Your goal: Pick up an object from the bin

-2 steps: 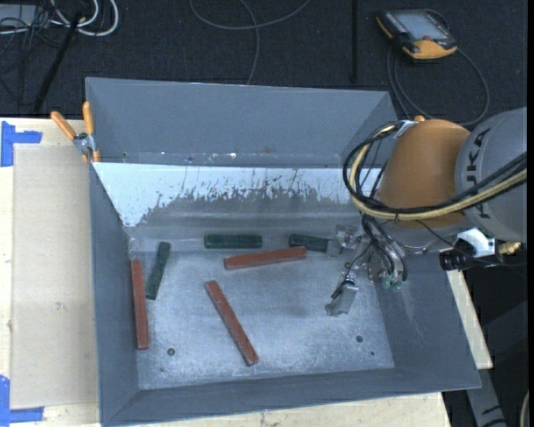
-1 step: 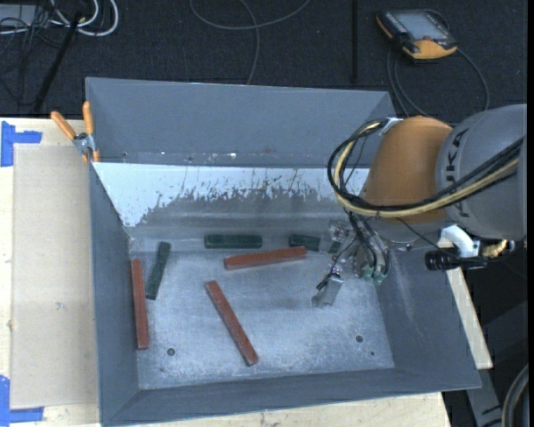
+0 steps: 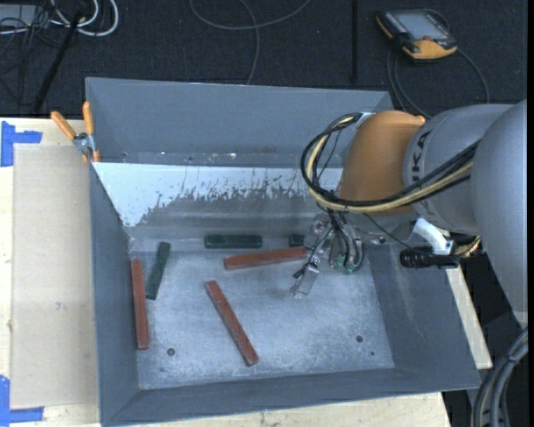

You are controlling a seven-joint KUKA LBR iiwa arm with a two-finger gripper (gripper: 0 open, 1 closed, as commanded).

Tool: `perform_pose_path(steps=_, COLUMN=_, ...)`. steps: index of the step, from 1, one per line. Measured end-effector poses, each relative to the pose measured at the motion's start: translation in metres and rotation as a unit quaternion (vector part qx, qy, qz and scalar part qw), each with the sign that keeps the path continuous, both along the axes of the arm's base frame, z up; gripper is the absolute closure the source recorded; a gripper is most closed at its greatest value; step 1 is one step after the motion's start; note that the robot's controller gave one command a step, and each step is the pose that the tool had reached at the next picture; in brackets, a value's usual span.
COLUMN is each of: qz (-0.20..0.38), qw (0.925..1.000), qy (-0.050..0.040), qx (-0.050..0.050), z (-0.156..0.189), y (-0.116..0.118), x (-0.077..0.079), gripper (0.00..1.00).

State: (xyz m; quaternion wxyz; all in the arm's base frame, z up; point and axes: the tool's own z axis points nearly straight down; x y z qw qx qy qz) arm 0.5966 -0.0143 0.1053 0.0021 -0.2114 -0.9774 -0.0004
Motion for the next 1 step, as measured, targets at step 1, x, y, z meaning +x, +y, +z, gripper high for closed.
perform_pose_path(steps=1, qz=0.106, qw=0.9944, qy=-0.0035, qx=-0.001, z=-0.0168, y=0.0069, x=0.0219, gripper=0.0)
